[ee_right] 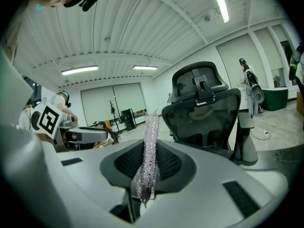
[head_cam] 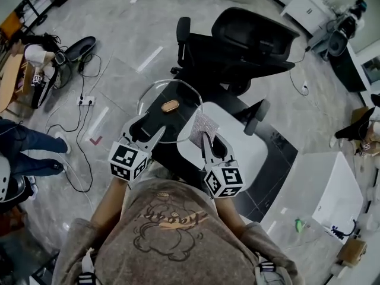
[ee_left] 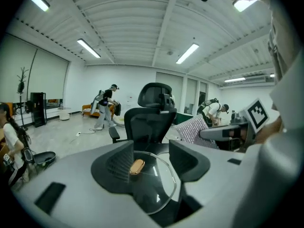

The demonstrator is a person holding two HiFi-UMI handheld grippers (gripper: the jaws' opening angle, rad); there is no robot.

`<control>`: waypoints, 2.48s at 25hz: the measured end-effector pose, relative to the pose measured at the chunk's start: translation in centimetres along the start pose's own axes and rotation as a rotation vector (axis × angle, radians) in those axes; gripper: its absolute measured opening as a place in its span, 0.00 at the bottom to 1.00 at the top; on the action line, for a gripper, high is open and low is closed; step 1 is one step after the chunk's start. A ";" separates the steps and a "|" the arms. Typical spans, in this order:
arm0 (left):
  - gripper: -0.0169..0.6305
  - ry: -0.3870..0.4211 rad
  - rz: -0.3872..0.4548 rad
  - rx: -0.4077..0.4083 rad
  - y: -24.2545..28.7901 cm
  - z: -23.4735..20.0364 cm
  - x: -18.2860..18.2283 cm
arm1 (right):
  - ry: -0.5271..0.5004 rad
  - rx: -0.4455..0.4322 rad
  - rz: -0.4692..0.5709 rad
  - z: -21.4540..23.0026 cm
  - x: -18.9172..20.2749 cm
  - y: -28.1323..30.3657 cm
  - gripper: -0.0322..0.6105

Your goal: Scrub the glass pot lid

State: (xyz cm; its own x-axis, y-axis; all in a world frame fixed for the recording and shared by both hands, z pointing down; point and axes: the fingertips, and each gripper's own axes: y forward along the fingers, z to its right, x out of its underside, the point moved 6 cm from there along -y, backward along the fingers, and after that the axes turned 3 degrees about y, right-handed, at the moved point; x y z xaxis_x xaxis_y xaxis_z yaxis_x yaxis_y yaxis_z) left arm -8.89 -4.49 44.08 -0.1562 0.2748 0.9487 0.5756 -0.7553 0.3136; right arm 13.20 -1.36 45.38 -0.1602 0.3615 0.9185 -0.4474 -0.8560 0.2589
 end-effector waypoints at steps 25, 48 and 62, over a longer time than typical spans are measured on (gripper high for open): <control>0.35 0.220 -0.394 0.241 17.5 -4.4 10.6 | 0.124 0.327 -0.014 3.2 1.5 -2.3 0.17; 0.32 0.169 -0.398 0.253 17.6 -4.4 11.1 | -0.129 -0.161 -0.244 5.6 -2.7 19.4 0.17; 0.33 0.141 -0.346 0.219 17.3 -4.5 11.1 | -0.474 -0.778 -0.885 -6.8 5.6 35.0 0.17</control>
State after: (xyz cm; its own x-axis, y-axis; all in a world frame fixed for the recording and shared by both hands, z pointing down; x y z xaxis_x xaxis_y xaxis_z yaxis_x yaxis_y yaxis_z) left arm -4.28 -17.13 60.19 -0.4694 0.3937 0.7903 0.6243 -0.4850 0.6124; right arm -9.29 -26.79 57.51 0.7139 0.3918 0.5804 -0.6625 0.1098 0.7409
